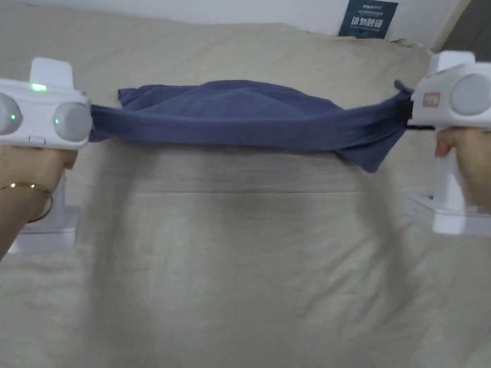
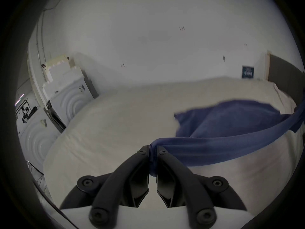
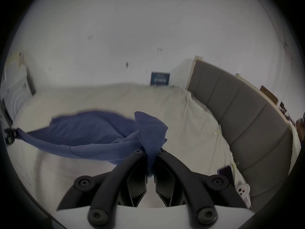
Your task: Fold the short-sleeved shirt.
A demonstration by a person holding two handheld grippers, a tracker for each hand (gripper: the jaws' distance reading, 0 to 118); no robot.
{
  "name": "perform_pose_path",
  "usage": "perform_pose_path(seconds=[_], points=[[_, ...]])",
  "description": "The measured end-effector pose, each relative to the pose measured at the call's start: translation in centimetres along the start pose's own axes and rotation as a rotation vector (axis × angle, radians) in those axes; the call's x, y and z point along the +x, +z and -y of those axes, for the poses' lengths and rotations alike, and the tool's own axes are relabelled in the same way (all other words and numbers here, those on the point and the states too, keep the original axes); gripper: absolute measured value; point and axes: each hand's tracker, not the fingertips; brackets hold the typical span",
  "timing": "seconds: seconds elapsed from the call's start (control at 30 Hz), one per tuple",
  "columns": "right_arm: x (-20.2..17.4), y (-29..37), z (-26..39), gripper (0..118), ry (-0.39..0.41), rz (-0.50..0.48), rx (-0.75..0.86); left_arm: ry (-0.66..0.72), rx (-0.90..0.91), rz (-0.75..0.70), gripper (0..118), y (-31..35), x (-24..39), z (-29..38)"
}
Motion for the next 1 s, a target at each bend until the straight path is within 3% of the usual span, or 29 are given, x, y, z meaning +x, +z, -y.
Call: perform_pose_path(seconds=[0.07,0.2,0.33,0.6,0.73,1.0], points=[[-0.2,-0.1,3.5,5,0.019,-0.009,-0.071,-0.060,-0.042,0.004,3,0.8,-0.1,3.4],[0.8,1.9,10.5,5,-0.054,-0.043,-0.145,-0.046,-0.084,0.047,3,3.5,-1.3,9.1],[2.6,5.4,16.2,5,-0.035,-0.063,-0.181,-0.054,-0.085,0.083,3,7.3,-3.4,13.7],[5.5,13.2,23.9,5,0.108,-0.153,-0.203,-0.046,-0.059,0.177,3,15.5,-8.2,22.3],[6.2,15.8,26.6,5,0.139,-0.164,-0.213,-0.144,-0.049,0.202,3,18.7,-8.9,25.7],[6.6,18.9,31.4,5,0.218,-0.199,-0.269,-0.184,-0.114,0.244,4,21.1,-10.8,29.6]])
